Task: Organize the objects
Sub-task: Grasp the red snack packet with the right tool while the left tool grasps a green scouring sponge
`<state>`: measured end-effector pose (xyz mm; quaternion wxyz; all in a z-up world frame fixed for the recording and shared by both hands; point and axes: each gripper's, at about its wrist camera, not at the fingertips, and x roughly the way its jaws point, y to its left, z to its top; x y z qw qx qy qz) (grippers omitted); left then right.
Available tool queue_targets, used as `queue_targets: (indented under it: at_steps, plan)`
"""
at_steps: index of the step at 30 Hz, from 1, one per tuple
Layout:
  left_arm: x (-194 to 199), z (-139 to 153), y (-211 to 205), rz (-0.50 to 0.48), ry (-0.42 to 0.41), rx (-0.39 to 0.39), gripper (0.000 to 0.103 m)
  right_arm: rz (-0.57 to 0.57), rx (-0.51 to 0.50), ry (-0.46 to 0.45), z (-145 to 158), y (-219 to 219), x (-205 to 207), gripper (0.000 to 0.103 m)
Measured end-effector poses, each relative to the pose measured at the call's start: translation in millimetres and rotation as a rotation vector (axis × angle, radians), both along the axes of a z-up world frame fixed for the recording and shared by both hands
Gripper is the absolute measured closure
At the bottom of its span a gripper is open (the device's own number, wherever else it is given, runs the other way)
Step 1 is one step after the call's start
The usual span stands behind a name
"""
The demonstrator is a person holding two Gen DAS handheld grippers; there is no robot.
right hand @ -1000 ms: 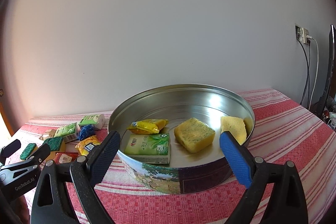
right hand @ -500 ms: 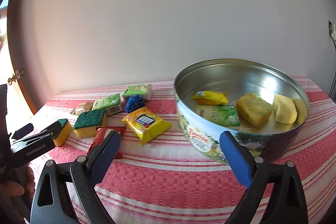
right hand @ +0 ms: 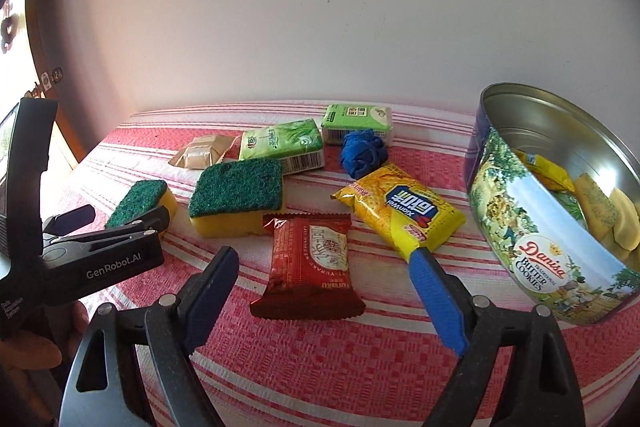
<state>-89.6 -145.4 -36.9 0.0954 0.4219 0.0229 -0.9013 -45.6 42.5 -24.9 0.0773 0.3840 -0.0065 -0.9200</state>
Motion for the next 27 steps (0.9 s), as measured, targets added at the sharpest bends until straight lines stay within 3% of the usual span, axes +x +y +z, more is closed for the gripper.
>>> queue_targets:
  at_steps: [4,6,7,8,9,10,11,13,20,23,27]
  plan:
    - [-8,-6,-8,-0.006,-0.034,0.058,0.007,0.016,0.003,-0.096,-13,-8,-18,0.03]
    - [-8,-8,-13,-0.015,-0.037,0.099,0.011,0.025,0.018,-0.092,-13,-13,-20,0.033]
    - [-7,-7,-13,-0.01,-0.032,0.097,0.017,0.029,0.032,-0.091,-13,-15,-20,0.035]
    - [-6,-6,-12,-0.016,-0.023,0.099,0.029,0.038,0.039,-0.089,-13,-17,-20,0.038]
    - [-4,-5,-10,-0.029,-0.014,0.099,0.037,0.047,0.041,-0.085,-13,-19,-19,0.046]
    - [-4,-3,-7,-0.049,-0.008,0.1,0.051,0.058,0.037,-0.085,-13,-19,-18,0.047]
    - [-3,-2,-6,-0.064,-0.006,0.097,0.05,0.062,0.032,-0.083,-12,-19,-18,0.047]
    - [1,2,-4,-0.065,0.015,0.085,0.05,0.061,0.011,-0.067,-9,-15,-15,0.057]
    - [32,29,1,-0.013,0.214,-0.015,0.05,0.088,-0.051,0.093,14,-6,8,0.058]
    - [48,42,6,-0.014,0.332,-0.014,0.05,0.092,-0.096,0.185,31,0,22,0.058]
    - [51,51,20,-0.022,0.378,-0.045,0.05,0.045,-0.119,0.306,55,11,39,0.058]
